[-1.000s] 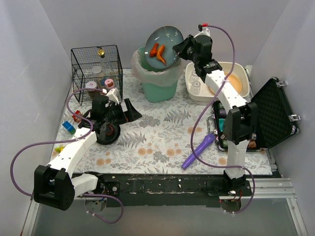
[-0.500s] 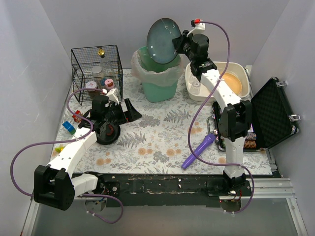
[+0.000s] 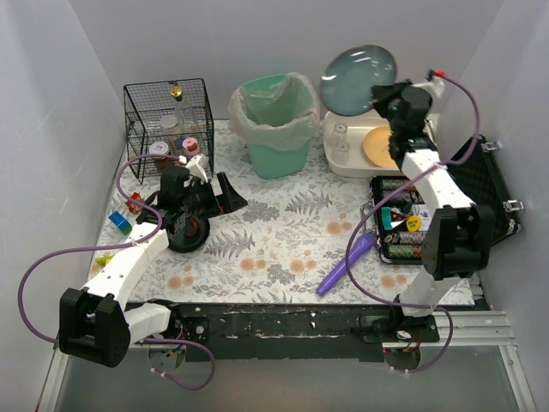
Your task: Clear the kitchen counter
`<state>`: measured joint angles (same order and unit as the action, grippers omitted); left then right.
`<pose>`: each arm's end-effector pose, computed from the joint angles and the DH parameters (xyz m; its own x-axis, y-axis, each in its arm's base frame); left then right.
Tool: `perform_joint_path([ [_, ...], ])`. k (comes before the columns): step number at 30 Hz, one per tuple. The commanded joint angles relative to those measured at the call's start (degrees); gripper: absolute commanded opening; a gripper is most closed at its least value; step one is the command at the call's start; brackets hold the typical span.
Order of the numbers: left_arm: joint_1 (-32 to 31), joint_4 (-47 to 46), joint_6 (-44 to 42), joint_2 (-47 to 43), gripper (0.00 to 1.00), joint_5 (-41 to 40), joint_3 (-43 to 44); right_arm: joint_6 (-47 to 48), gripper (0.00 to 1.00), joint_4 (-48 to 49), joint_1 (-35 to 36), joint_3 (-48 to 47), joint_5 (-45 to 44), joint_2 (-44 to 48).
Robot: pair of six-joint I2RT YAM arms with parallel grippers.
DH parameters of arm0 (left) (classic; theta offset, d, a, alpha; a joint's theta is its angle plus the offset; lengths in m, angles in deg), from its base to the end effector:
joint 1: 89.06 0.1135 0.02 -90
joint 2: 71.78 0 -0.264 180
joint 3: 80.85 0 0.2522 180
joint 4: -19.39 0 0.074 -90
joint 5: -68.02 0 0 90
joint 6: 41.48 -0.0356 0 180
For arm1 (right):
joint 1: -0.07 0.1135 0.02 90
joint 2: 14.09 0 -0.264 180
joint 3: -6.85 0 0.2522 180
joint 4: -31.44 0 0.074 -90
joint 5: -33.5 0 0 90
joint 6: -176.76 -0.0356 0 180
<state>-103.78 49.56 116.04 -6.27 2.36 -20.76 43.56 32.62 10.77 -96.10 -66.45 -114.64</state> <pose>0.2363 -0.0773 0.2680 -0.7287 -0.6790 -0.0893 -0.3076 0.4410 -0.8431 0.4228 0.0736 0.3904 0.0355 0.6929 -0.7202 -0.0518 0.7209 0.6911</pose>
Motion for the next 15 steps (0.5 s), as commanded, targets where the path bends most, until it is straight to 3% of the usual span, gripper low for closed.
perform_joint_path([
  [1, 0.2, 0.2, -1.0, -1.4, 0.98, 0.2, 1.7, -25.0, 0.01, 22.8, -8.8, 14.5, -0.2, 11.2],
  [8, 0.2, 0.0, -0.8, -1.4, 0.98, 0.9, 1.5, -28.0, 0.01, 28.8, -10.2, 30.6, -4.6, 19.2],
  [15, 0.2, -0.2, -0.9, -1.8, 0.98, 0.9, 0.7, -31.2, 0.01, 32.5, -15.0, 37.1, -3.1, 18.6],
])
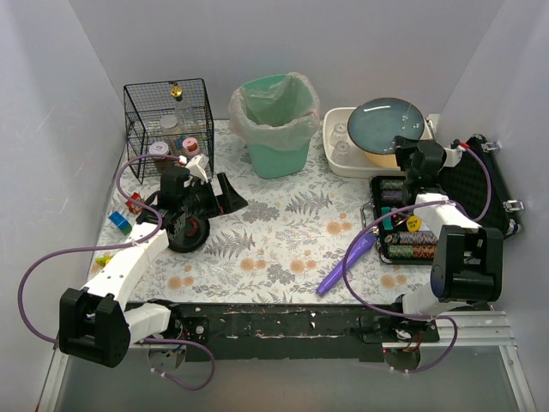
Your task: Clear the kitchen counter
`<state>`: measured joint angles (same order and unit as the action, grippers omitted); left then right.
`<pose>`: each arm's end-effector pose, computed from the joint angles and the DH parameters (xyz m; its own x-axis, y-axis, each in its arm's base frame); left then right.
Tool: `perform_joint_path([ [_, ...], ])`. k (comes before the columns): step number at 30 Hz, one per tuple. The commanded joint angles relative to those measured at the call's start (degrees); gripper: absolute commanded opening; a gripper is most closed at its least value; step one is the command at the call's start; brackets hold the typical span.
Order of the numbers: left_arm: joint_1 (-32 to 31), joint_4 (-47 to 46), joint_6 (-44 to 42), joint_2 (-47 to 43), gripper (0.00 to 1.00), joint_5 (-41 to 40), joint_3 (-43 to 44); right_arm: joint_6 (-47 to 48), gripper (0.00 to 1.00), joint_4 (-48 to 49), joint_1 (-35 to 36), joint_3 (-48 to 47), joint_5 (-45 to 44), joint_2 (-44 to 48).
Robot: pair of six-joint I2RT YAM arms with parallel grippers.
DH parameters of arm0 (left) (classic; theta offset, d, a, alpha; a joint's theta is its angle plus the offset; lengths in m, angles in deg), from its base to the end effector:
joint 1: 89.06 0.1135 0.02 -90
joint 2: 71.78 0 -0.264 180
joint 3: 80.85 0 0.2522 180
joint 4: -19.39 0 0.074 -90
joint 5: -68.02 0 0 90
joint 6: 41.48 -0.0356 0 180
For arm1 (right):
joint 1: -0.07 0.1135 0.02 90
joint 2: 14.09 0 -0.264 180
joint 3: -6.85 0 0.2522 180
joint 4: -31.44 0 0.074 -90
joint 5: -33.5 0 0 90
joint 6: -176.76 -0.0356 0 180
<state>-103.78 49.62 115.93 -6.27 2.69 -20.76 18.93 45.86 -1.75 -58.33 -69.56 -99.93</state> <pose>0.2361 -0.0774 0.2679 -0.7326 -0.6750 -0.0875 -0.3057 0.4412 -0.8437 0.3444 -0.0190 0.2760 0.1956 0.8964 -0.3979 0.1970 0.3615 0.9113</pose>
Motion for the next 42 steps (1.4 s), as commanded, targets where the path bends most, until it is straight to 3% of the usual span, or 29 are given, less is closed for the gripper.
perform_joint_path([
  [1, 0.3, -0.4, -0.7, -1.7, 0.98, 0.6, 0.6, -6.3, 0.01, 19.4, -2.8, -0.6, 0.7, 3.5],
  [13, 0.3, -1.1, -0.9, -0.5, 0.98, 1.2, 0.5, -5.6, 0.01, 24.7, -5.0, 2.0, 0.1, -3.4],
  [31, 0.3, 0.0, -1.7, -1.4, 0.98, 0.6, 1.0, -0.9, 0.01, 17.1, -8.0, -12.4, 0.8, -21.7],
  [42, 0.2, -0.2, -1.8, -0.9, 0.98, 0.9, 0.4, 2.2, 0.04, 10.7, -9.0, -20.3, 3.8, -27.4],
])
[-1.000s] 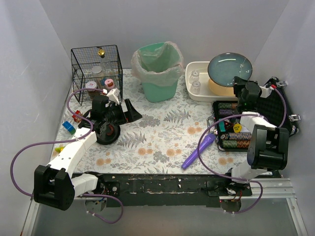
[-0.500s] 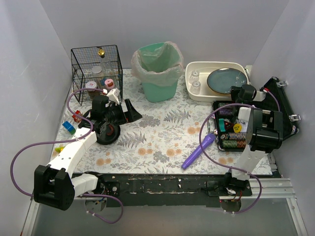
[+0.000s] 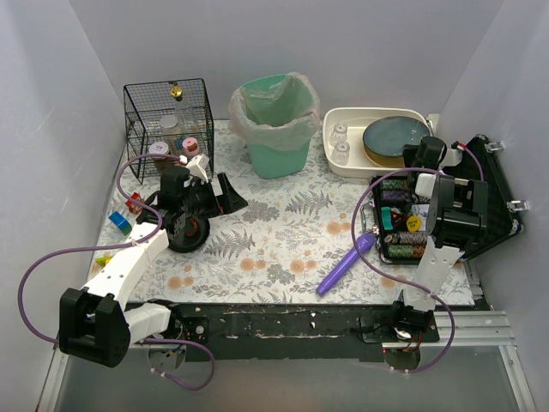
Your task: Clear the kitchen counter
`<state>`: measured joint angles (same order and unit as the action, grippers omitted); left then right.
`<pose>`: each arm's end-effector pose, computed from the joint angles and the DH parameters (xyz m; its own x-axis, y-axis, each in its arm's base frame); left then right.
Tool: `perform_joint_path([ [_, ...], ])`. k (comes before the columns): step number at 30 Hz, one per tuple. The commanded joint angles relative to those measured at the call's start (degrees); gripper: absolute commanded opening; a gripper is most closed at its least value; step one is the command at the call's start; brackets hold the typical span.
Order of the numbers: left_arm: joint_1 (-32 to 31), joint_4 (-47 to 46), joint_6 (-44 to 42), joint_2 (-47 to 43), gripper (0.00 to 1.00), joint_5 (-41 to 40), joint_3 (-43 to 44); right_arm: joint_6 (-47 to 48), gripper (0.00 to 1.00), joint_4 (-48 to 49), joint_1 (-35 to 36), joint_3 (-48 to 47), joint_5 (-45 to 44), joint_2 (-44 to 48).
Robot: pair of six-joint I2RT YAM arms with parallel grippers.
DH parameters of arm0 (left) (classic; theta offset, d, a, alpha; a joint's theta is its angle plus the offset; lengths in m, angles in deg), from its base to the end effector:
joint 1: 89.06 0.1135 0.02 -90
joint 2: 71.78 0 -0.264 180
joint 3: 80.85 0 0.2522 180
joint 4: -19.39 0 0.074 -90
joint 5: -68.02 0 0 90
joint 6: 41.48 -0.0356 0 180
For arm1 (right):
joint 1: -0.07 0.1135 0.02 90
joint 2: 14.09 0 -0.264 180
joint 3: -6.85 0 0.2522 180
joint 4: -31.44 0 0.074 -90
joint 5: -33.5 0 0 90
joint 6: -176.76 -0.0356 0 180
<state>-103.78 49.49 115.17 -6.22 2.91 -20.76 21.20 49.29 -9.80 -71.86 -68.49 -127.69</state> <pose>0.2363 -0.0776 0.2680 -0.7386 -0.6670 -0.0976 -0.2939 0.4490 -0.8438 0.4289 -0.0821 0.1793 0.2113 0.8671 -0.4510 0.4132 0.3389 0.8452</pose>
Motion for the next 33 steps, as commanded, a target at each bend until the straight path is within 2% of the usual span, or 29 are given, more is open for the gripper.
perform_joint_path([
  [1, 0.2, -0.1, -1.0, -1.0, 0.98, 0.8, 0.3, 0.7, 0.06, 5.7, -0.9, -7.7, 3.0, 0.0],
  [6, 0.2, -1.0, -0.1, -1.0, 0.98, 2.6, -0.9, 2.3, 0.09, 2.4, -1.0, -10.5, 3.2, -0.9],
  [12, 0.3, -2.1, 0.8, -1.0, 0.98, 4.2, -2.2, 2.5, 0.24, 0.3, -1.2, -12.3, 4.9, -2.4],
  [15, 0.3, -2.2, 0.8, -1.1, 0.98, 4.6, -2.3, 2.5, 0.34, -1.3, -1.3, -13.2, 5.4, -2.6],
  [17, 0.3, -2.3, 0.8, -1.2, 0.98, 4.5, -2.3, 2.5, 0.43, -3.3, -1.3, -13.9, 5.4, -2.6],
  [18, 0.2, -2.2, 0.7, -1.0, 0.98, 4.5, -2.3, 2.5, 0.52, -3.8, -1.3, -14.1, 5.6, -2.7],
  [19, 0.4, -2.2, 0.6, -1.0, 0.98, 4.5, -2.4, 2.5, 0.56, -3.9, -1.3, -14.2, 5.7, -2.7],
  [31, 0.4, -2.2, 0.6, -1.1, 0.98, 4.6, -2.7, 6.2, 0.66, -15.8, -1.3, -17.7, 2.8, -0.8],
  [33, 0.3, -2.2, 0.6, -1.2, 0.98, 4.6, -2.7, 6.8, 0.72, -20.3, -1.2, -19.4, 0.6, -0.7],
])
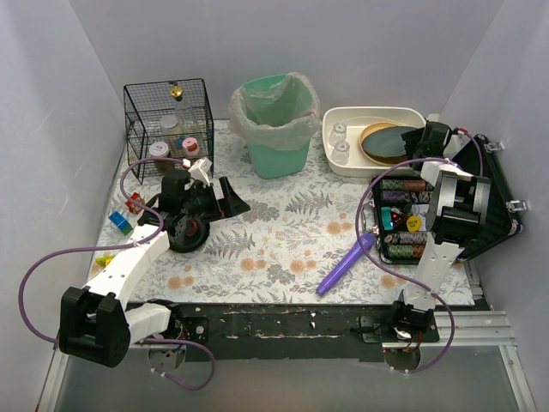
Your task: Clear the kitchen counter
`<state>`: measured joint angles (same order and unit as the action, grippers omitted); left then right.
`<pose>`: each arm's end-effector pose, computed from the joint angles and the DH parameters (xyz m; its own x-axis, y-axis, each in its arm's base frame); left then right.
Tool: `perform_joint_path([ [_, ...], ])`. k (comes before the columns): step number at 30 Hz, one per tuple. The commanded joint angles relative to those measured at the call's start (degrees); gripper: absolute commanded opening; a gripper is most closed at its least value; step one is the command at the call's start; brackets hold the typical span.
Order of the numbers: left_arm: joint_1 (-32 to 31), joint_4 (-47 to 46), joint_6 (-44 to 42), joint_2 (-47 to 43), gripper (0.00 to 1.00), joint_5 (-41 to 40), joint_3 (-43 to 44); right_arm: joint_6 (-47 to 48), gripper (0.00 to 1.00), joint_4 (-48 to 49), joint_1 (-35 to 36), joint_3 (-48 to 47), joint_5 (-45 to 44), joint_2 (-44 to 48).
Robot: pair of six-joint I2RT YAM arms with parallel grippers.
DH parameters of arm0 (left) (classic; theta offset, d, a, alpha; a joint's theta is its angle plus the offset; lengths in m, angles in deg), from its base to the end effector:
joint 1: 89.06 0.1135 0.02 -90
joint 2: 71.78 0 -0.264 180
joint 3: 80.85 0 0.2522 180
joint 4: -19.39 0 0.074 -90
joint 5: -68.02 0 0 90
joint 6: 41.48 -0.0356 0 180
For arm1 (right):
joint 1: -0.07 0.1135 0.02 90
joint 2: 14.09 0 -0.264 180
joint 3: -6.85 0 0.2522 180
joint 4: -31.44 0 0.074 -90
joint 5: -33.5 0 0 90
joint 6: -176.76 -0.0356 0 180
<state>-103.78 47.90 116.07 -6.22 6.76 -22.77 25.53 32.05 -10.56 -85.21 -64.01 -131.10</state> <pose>0.2335 -0.0791 0.2592 -0.7707 -0.6354 -0.0478 -0.2965 0.4241 -0.8557 0.4592 -0.0909 0.1973 0.0679 0.8715 -0.4857 0.4994 0.3918 0.7727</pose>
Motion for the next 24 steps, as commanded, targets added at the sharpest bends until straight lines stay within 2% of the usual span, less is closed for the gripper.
perform_joint_path([
  [1, 0.2, -0.6, -0.4, -1.2, 0.98, 0.8, -0.7, 2.7, 0.74, -5.3, -0.4, -7.5, -4.9, 2.6],
  [9, 0.2, -0.6, -0.5, -1.1, 0.98, 0.9, -1.1, 4.8, 0.79, -15.8, -0.4, -13.5, -7.9, 0.7],
  [15, 0.3, -0.6, -0.8, -1.0, 0.98, 1.0, -1.3, 7.3, 0.79, -27.1, -0.4, -24.0, -7.0, -5.1],
  [24, 0.2, -1.1, -0.7, -0.5, 0.98, 1.2, -1.8, 12.4, 0.79, -33.4, 0.6, -30.4, -10.7, -9.4],
])
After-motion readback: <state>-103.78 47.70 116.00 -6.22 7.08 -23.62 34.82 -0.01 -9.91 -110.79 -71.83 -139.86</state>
